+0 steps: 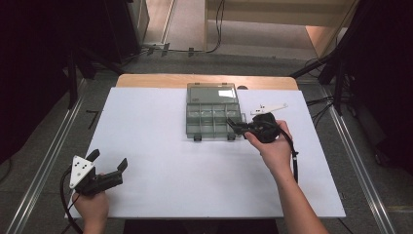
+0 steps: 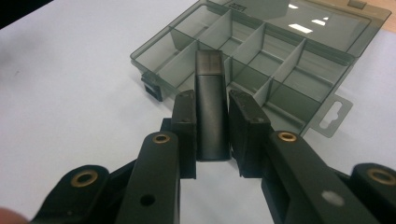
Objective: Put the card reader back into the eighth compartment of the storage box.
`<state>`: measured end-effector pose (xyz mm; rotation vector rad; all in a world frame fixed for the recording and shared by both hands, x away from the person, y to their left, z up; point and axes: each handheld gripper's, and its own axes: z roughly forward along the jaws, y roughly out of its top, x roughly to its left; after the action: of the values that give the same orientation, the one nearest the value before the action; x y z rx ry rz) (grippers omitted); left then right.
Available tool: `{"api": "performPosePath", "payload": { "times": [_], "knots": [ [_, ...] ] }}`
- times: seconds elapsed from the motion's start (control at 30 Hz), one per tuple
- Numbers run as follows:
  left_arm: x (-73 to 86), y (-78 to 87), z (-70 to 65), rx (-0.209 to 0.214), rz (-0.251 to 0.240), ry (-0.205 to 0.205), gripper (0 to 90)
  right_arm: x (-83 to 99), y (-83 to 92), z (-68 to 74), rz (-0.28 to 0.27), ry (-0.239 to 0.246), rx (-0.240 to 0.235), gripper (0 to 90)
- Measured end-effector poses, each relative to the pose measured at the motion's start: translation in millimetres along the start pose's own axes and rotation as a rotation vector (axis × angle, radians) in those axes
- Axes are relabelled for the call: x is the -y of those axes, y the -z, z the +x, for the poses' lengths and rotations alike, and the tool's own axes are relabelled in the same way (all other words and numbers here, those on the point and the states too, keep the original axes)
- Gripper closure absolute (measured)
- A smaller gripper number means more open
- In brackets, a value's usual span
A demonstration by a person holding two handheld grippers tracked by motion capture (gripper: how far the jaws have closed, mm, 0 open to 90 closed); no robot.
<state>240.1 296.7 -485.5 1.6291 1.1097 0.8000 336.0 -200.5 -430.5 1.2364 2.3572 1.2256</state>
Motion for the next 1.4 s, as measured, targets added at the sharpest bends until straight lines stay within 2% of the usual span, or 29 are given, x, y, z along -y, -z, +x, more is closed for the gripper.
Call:
{"api": "performPosePath", "payload": {
  "times": [0.17,0.53,0.87,1.1,1.2,1.23,1.33,1.37,1.4],
  "knots": [
    [0.0,-0.1,0.0,0.0,0.0,-0.001,0.3,-1.3,-4.6,-5.7,-0.006,-0.005,0.029,70.8],
    [-0.1,0.1,0.0,0.0,0.001,-0.002,0.3,-0.5,-14.2,-13.2,-0.025,-0.019,0.057,70.8],
    [-0.2,0.1,0.3,0.002,0.0,-0.001,0.3,1.8,-27.3,-21.8,-0.01,-0.042,0.096,70.7],
    [-0.2,0.1,0.5,0.002,0.0,-0.002,0.3,3.9,-33.1,-26.6,0.002,-0.052,0.1,70.2],
    [-0.1,0.0,0.3,0.001,0.0,-0.001,0.3,4.5,-33.4,-27.1,-0.011,-0.039,0.115,57.6],
    [-0.2,0.0,0.3,0.002,0.0,-0.002,0.3,4.3,-31.5,-24.8,-0.021,-0.031,0.149,49.2],
    [-0.2,0.0,0.3,0.002,0.0,-0.002,0.3,4.7,-25.7,-22.0,-0.046,-0.028,0.133,37.1],
    [-0.2,0.0,0.4,0.002,0.0,-0.002,0.3,5.7,-23.0,-20.9,-0.07,-0.024,0.128,34.0],
    [-0.2,0.0,0.4,0.002,0.0,-0.002,0.3,5.7,-23.0,-20.9,-0.07,-0.024,0.128,34.0]
  ]
}}
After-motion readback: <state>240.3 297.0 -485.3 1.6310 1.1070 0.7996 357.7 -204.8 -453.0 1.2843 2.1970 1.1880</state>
